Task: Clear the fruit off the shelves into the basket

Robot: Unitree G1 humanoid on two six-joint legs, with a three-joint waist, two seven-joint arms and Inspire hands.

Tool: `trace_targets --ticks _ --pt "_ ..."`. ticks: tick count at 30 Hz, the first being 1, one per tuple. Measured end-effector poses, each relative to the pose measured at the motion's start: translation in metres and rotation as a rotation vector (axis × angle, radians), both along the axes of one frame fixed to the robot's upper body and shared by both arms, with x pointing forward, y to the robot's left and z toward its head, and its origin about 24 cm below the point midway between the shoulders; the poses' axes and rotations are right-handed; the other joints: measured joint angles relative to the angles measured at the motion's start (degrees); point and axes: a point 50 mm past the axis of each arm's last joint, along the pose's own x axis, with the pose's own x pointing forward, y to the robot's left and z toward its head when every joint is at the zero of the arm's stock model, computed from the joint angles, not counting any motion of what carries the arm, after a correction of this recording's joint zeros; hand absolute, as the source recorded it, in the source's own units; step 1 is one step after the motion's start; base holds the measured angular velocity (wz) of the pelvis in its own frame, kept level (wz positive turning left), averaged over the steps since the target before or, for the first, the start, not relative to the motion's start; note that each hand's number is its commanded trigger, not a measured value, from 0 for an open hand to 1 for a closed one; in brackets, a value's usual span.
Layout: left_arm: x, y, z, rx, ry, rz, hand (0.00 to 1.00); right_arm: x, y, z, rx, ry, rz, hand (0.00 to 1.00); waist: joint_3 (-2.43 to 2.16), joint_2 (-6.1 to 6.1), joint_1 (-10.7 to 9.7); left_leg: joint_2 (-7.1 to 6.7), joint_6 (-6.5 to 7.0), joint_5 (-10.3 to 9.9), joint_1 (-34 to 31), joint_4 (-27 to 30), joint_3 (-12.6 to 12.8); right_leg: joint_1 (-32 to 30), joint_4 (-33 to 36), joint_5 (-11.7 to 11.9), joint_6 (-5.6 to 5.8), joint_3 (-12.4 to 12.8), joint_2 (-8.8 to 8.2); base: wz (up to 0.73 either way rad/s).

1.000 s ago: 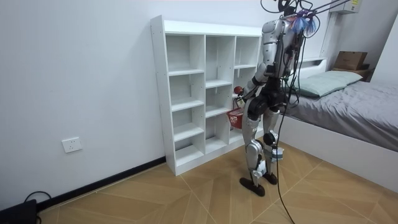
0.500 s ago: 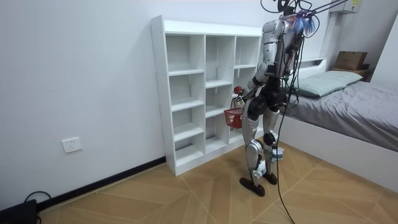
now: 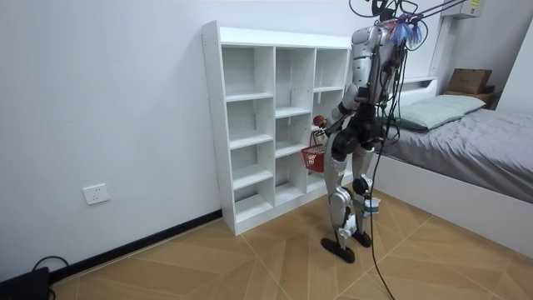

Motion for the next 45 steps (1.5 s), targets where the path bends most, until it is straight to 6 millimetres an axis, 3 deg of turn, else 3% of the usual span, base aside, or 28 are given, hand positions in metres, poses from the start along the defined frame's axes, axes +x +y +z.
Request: trace_targets --ticks 37,45 --pt "0.001 0.003 0.000 0.011 0.002 0.003 1.00 0.007 0.002 0.004 -0.003 -0.024 0.017 0.00 0.10 -0.51 -0.13 -0.02 0.00 0.00 -0.25 0.04 0.15 0.31 -0.11 0.00 0.01 -0.35 0.00 0.00" --pt "0.009 0.023 0.001 0.034 -0.015 0.089 1.00 0.025 0.006 0.026 0.013 -0.165 0.081 0.00 -0.09 -0.59 -0.36 -0.01 0.00 0.00 -0.69 0.32 0.08 -0.17 0.05 0.02 0.00 -0.23 -0.03 0.00"
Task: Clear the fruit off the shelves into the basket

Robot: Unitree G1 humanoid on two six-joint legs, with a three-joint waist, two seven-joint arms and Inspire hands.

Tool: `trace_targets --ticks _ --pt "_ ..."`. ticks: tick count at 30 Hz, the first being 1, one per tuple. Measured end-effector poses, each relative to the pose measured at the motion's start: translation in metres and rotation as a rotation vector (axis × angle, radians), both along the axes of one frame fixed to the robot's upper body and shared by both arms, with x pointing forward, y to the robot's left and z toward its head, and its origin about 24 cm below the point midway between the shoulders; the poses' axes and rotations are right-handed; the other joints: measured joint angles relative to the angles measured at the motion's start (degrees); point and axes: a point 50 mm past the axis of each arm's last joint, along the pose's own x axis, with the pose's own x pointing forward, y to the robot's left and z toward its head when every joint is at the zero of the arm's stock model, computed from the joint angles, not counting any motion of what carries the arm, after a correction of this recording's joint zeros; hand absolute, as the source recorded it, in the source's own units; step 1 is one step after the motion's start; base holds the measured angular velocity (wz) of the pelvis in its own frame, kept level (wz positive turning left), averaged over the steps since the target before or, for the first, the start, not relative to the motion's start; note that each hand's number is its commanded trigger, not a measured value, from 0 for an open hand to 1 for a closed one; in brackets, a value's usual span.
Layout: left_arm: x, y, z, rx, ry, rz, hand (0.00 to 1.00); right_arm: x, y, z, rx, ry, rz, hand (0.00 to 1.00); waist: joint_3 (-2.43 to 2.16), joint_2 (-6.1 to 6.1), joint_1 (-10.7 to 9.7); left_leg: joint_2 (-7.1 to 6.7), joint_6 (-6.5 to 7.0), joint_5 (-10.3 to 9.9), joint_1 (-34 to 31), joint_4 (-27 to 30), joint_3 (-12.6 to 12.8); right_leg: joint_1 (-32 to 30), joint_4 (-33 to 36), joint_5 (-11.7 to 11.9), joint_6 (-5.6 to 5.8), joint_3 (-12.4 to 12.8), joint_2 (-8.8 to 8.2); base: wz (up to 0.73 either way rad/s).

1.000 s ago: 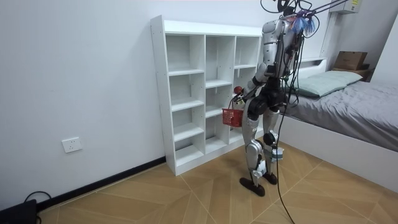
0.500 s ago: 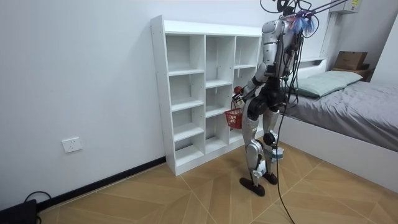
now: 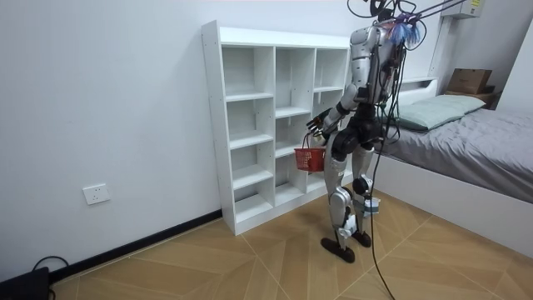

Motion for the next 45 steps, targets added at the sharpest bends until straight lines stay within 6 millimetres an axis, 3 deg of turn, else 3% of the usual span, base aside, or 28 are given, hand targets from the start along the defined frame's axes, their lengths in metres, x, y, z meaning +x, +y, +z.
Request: trace_targets --ticks 6,11,17,26,30,34,45 --pt "0.004 0.011 0.002 0.012 -0.023 0.046 1.00 0.008 -0.008 0.016 -0.035 -0.105 0.037 0.00 0.03 0.06 -0.07 -0.01 0.00 0.00 0.58 -0.42 0.10 0.13 -0.20 0.01 0.02 0.17 0.06 0.00" --pt "0.007 0.023 0.003 0.029 -0.032 0.085 1.00 0.005 -0.021 0.024 -0.100 -0.166 0.045 0.00 -0.19 0.61 -1.79 0.00 -0.01 0.00 1.40 -0.61 0.44 0.94 -0.40 0.11 0.07 0.47 0.07 -0.03" --pt "0.009 0.027 0.003 0.029 -0.038 0.117 1.00 0.011 -0.029 0.040 -0.147 -0.255 0.033 0.00 -0.27 0.78 -3.21 0.13 -0.01 0.00 2.46 -1.01 1.83 0.54 -0.04 0.03 0.05 1.74 0.12 -0.12" --pt "0.004 0.032 -0.001 0.044 -0.010 0.123 1.00 0.016 -0.050 0.064 -0.212 -0.378 -0.054 0.00 -0.42 0.75 -3.74 0.29 0.12 -0.14 3.84 -1.58 3.14 0.93 0.36 0.05 0.12 3.24 0.32 -0.09" --pt "0.003 0.031 -0.001 0.043 -0.008 0.123 1.00 0.015 -0.050 0.066 -0.218 -0.388 -0.058 0.00 -0.55 0.95 -4.21 0.37 0.10 -0.23 3.95 -1.96 3.29 0.46 0.90 0.05 0.12 3.69 0.43 -0.06" --pt "0.002 0.032 -0.002 0.044 -0.004 0.125 1.00 0.015 -0.052 0.067 -0.248 -0.399 -0.048 0.00 -1.06 1.47 -4.68 0.33 0.11 -0.23 4.16 -2.14 3.60 0.26 1.02 0.06 0.12 3.89 0.39 -0.07" --pt "0.003 0.040 -0.002 0.046 -0.005 0.183 1.00 0.020 -0.073 0.073 -0.313 -0.420 -0.101 0.00 -0.92 1.39 -4.43 0.47 0.11 -0.22 4.54 -2.53 4.87 -0.11 1.11 0.08 0.12 4.93 0.51 -0.06"
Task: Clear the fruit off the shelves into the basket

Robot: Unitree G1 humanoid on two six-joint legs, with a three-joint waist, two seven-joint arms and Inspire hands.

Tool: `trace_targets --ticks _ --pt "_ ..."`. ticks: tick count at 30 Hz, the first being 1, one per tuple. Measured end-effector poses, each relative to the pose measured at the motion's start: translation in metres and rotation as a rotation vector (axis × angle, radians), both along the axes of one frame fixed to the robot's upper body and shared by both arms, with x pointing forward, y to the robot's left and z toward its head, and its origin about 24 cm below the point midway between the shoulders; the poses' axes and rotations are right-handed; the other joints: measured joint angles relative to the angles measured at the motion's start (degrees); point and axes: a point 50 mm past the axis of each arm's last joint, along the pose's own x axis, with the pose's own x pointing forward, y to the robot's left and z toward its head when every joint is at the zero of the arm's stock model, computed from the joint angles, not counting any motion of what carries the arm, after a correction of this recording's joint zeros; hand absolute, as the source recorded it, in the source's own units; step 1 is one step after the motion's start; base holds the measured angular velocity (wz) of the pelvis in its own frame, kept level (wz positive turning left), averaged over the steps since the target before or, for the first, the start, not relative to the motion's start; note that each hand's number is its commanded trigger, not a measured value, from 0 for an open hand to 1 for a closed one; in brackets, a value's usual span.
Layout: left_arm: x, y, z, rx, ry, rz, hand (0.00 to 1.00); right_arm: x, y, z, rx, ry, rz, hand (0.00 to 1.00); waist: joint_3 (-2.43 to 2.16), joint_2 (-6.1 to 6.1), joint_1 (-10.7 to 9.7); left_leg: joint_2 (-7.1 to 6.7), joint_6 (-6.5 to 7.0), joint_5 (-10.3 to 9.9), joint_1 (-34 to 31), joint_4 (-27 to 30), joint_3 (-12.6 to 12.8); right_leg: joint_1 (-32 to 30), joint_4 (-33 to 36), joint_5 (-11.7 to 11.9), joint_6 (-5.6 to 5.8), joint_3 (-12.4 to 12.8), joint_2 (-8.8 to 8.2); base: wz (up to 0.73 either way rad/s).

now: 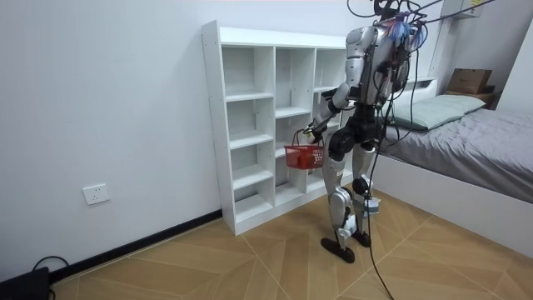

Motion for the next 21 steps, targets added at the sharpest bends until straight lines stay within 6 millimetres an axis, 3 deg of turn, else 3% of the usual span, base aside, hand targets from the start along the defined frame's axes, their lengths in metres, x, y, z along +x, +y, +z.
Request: trace_targets --ticks 10,17,21 --pt "-0.0011 0.0024 -0.0013 -0.018 0.001 0.051 1.00 0.0012 0.0000 0.0012 0.005 -0.010 -0.010 0.00 0.53 -0.61 0.17 -0.05 0.00 0.00 -0.26 -0.10 0.03 -0.58 -0.04 0.00 0.01 0.71 0.05 -0.03" --pt "-0.0025 0.0002 -0.0024 -0.018 0.007 0.045 1.00 0.0008 0.0013 -0.0006 0.103 -0.006 -0.059 0.00 0.68 -1.12 0.71 -0.03 -0.01 0.01 -0.56 -0.10 0.02 -0.81 -0.10 0.00 0.01 0.63 0.13 0.00" --pt "-0.0083 0.0000 -0.0043 -0.015 0.024 0.036 1.00 -0.0012 0.0001 -0.0067 0.156 0.013 -0.103 0.00 0.52 -1.51 1.57 -0.02 -0.01 0.01 -0.68 -0.09 -0.06 -0.90 -0.18 0.00 0.01 0.68 0.16 0.00"
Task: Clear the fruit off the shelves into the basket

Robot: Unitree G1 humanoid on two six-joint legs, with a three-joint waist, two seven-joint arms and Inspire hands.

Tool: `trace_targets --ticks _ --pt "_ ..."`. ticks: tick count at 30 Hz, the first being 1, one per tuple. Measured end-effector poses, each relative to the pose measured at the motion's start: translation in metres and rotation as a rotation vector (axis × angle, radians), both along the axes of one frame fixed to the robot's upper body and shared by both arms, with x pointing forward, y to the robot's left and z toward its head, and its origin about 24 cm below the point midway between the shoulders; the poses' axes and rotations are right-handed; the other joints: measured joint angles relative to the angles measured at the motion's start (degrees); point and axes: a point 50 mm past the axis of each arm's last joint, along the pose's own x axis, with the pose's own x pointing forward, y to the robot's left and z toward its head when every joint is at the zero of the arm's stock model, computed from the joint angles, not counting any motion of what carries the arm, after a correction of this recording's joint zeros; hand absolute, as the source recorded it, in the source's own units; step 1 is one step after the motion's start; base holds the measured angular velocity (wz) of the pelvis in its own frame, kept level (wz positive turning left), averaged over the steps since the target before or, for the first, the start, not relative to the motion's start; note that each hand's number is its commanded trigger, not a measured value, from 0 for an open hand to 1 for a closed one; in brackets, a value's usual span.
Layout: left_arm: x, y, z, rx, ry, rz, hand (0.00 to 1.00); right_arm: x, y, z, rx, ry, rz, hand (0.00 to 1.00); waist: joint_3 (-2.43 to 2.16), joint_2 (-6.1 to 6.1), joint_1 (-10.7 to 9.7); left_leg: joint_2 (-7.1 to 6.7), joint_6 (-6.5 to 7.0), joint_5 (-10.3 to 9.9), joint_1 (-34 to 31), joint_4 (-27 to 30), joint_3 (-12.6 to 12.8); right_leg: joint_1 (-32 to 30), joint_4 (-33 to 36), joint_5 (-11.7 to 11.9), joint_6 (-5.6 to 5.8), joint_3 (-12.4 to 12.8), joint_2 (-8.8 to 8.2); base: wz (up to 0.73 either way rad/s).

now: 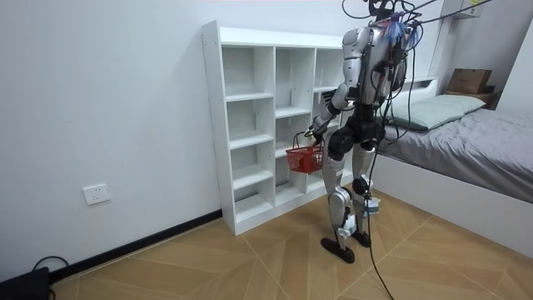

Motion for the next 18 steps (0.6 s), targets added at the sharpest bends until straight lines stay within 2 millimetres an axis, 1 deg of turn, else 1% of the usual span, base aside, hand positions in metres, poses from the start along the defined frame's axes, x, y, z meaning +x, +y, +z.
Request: trace_targets --ticks 2,4,6,7,9,10,12,14,15,18 --pt "-0.003 0.001 -0.001 0.009 0.008 -0.005 1.00 -0.002 -0.001 -0.010 0.007 0.036 -0.034 0.00 -0.24 -0.39 0.22 0.03 0.00 0.00 -0.24 0.05 -0.01 -0.17 0.04 0.00 0.00 0.02 0.01 0.00" --pt "-0.003 0.002 -0.001 0.021 0.009 0.000 1.00 -0.002 -0.001 -0.015 0.005 0.055 -0.057 0.00 -0.39 -0.57 0.34 0.04 0.01 0.00 -1.05 0.14 -0.11 -0.93 0.19 0.08 -0.01 -0.11 0.01 0.04" --pt "-0.002 0.002 -0.001 0.034 0.007 0.006 1.00 0.001 0.000 -0.017 -0.005 0.058 -0.069 0.00 -0.49 -0.77 0.40 0.07 0.02 0.01 -2.23 0.44 -0.24 -2.00 0.34 0.25 -0.04 -0.25 0.03 0.02" --pt "-0.002 0.003 -0.001 0.040 0.006 0.007 1.00 0.005 0.001 -0.017 -0.008 0.054 -0.075 0.00 -0.52 -0.91 0.40 0.14 0.02 0.01 -3.19 0.69 -0.22 -2.99 0.58 0.35 -0.13 -0.35 0.02 0.00" --pt "0.001 0.004 0.000 0.046 -0.003 0.008 1.00 0.013 0.003 -0.015 0.000 0.043 -0.087 0.00 -0.41 -1.14 0.39 0.19 0.02 0.02 -4.68 1.37 -0.24 -4.42 1.15 0.41 -0.21 -0.40 -0.04 0.00" --pt "0.003 0.004 0.001 0.049 -0.009 0.012 1.00 0.020 0.002 -0.014 -0.002 0.037 -0.099 0.00 -0.26 -1.27 0.40 0.29 0.02 0.02 -5.53 1.72 -0.26 -5.12 1.16 0.60 -0.28 -0.41 0.00 0.00" --pt "0.007 0.004 0.002 0.052 -0.024 0.011 1.00 0.029 0.001 -0.013 -0.016 0.031 -0.116 0.00 -0.12 -1.43 0.57 0.42 0.02 0.02 -6.64 2.06 -0.27 -6.03 1.21 0.82 -0.38 -0.42 0.10 0.00" --pt "0.014 0.004 0.005 0.056 -0.048 0.000 1.00 0.039 0.000 -0.008 -0.028 0.009 -0.125 0.00 0.16 -1.86 1.26 0.62 -0.01 0.04 -7.89 2.36 -0.30 -7.06 1.12 1.01 -0.58 -0.56 0.24 0.00" --pt "0.015 0.004 0.005 0.058 -0.052 -0.006 1.00 0.041 0.000 -0.007 -0.032 0.005 -0.125 0.00 0.24 -2.00 1.44 0.66 -0.02 0.04 -8.15 2.38 -0.31 -7.30 1.11 1.05 -0.62 -0.61 0.28 0.03" --pt "0.017 0.000 0.004 0.060 -0.051 -0.031 1.00 0.048 0.002 -0.004 -0.041 -0.007 -0.116 0.00 0.27 -2.04 1.71 0.71 -0.04 0.05 -9.60 2.63 -0.69 -7.95 1.25 1.17 -0.70 -1.33 0.27 0.08"
